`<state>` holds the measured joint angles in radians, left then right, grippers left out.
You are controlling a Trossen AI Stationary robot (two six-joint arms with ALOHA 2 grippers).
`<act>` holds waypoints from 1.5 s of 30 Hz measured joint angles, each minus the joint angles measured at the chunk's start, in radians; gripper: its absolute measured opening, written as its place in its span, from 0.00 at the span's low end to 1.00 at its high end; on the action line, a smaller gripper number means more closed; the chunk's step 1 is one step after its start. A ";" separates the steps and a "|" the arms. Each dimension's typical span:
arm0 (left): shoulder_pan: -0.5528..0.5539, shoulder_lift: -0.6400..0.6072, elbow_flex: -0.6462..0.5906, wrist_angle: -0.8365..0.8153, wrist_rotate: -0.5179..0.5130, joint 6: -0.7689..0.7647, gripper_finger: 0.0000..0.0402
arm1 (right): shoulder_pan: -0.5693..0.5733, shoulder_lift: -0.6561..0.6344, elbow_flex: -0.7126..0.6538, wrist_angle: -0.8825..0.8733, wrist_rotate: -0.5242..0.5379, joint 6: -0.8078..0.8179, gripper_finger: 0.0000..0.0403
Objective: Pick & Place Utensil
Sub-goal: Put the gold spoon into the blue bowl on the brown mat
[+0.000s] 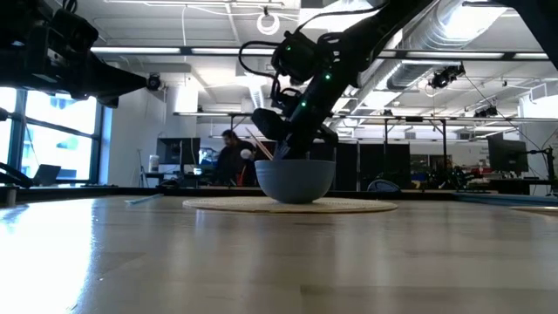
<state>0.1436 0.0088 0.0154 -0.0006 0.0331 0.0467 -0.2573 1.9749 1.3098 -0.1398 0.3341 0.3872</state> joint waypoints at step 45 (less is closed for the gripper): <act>0.000 0.000 0.000 0.000 0.000 0.000 0.00 | -0.004 0.030 0.000 -0.003 -0.055 -0.055 0.08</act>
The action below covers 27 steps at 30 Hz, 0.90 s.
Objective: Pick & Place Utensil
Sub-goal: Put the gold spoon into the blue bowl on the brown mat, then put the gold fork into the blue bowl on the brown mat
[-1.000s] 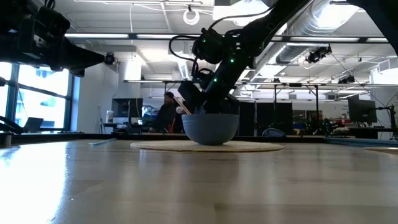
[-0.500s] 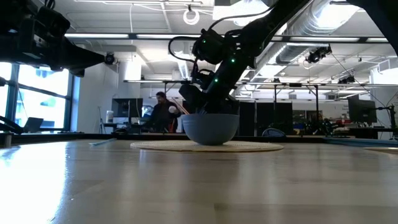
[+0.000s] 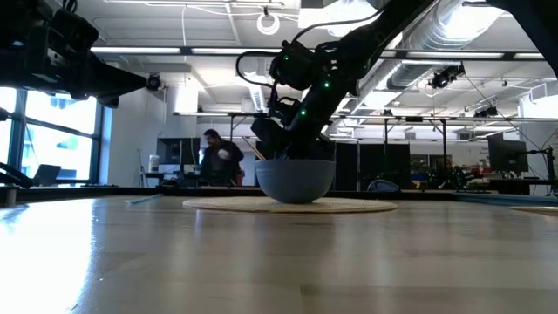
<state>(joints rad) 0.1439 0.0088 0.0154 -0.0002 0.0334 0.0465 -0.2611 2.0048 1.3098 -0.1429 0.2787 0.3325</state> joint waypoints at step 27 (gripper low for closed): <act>0.000 0.000 0.000 0.000 0.000 0.000 0.00 | 0.039 -0.171 0.002 -0.180 0.101 0.007 0.22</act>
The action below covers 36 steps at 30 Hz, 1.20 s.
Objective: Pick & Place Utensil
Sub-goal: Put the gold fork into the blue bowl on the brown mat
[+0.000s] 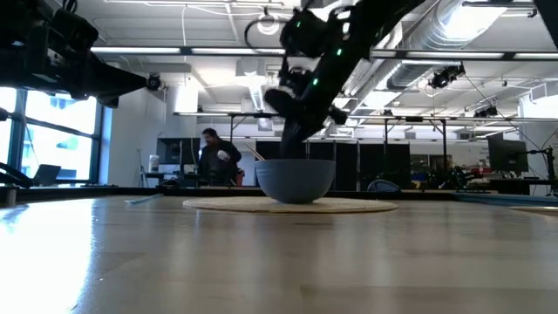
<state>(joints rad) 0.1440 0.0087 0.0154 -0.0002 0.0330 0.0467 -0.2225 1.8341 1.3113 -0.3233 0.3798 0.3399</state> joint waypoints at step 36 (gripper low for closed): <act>0.000 0.000 0.000 0.000 0.000 0.000 0.00 | 0.297 -0.273 -0.512 -0.965 -0.522 0.853 0.22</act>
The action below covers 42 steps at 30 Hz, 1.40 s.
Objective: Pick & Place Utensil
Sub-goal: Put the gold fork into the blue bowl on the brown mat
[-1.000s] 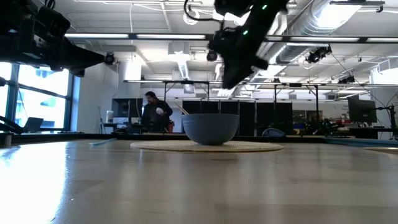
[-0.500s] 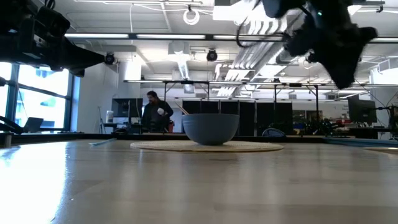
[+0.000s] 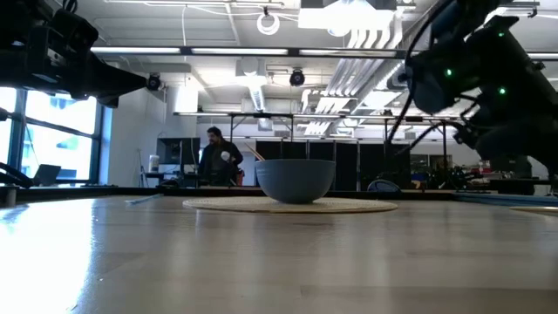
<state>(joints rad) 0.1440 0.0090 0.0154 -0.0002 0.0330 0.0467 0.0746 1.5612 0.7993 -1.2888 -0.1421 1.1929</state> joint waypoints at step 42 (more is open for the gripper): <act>0.000 0.000 0.000 0.000 0.000 0.000 0.00 | -0.356 0.003 -0.175 0.211 -0.109 -0.181 0.22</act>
<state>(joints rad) 0.1436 0.0086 0.0154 -0.0002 0.0330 0.0464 -0.2813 1.5642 0.6247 -1.0775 -0.2512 1.0119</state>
